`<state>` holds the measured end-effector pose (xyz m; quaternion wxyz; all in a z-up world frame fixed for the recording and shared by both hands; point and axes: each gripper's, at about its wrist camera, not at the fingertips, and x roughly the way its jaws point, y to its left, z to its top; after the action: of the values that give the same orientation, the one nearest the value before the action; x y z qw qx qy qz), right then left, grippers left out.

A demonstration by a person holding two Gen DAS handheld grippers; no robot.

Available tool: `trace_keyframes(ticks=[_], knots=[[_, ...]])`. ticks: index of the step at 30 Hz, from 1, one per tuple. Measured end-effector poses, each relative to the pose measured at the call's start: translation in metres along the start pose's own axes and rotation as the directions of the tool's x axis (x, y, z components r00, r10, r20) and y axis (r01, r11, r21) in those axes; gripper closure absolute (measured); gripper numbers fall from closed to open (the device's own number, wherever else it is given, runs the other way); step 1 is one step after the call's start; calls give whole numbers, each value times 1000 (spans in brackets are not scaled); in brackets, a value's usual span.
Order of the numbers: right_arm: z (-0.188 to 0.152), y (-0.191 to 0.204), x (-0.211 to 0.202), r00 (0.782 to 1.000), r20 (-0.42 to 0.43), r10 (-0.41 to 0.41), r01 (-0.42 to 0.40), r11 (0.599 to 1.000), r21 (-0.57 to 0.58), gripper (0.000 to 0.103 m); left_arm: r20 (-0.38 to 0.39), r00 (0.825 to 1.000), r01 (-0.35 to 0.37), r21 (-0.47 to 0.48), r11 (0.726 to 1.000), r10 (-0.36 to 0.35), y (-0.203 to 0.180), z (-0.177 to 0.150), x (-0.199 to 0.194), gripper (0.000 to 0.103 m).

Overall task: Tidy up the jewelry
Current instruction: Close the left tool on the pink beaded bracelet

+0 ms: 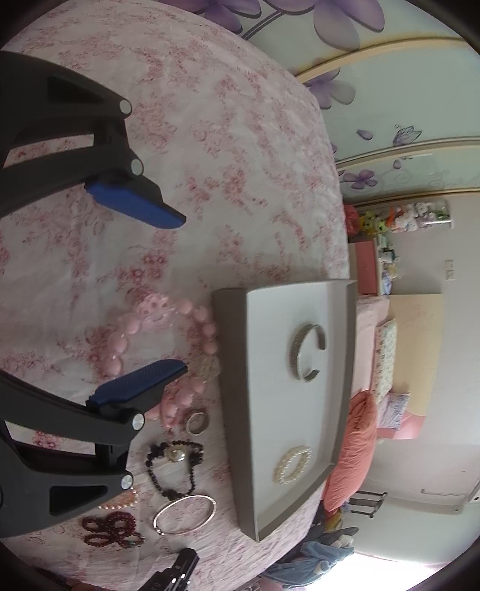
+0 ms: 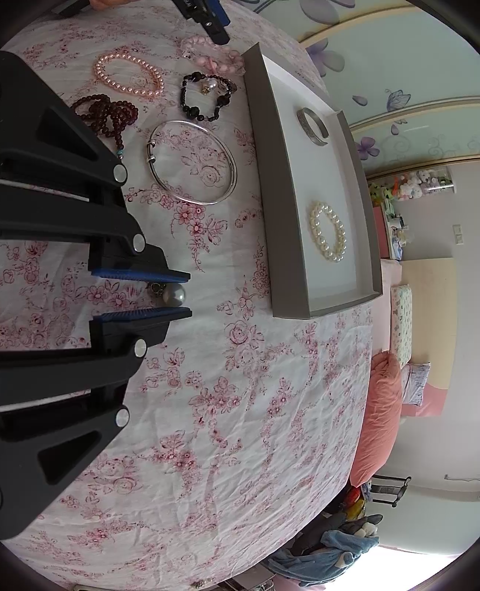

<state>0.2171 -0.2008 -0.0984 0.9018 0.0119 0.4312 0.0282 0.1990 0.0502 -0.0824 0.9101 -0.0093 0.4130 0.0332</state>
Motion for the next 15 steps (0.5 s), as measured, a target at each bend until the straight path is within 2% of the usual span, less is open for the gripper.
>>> trace_keyframes(ticks=[6, 9, 11, 13, 15], knots=[[1, -1, 0, 1000, 0, 2, -2, 1000, 0, 89, -61, 998, -22, 3, 1000, 22, -5, 0, 14, 44], [1, 0, 0, 1000, 0, 1, -1, 1000, 0, 89, -60, 998, -19, -2, 1000, 19, -4, 0, 16, 47], [1, 0, 0, 1000, 0, 0, 0, 1000, 0, 89, -58, 998, -9, -3, 1000, 9, -4, 1, 16, 56], [1, -1, 0, 1000, 0, 0, 0, 1000, 0, 89, -50, 999, -7, 10, 1000, 7, -7, 1, 16, 73], [1, -1, 0, 1000, 0, 1, -1, 1000, 0, 89, -47, 999, 1, 22, 1000, 0, -11, 2, 15, 79]])
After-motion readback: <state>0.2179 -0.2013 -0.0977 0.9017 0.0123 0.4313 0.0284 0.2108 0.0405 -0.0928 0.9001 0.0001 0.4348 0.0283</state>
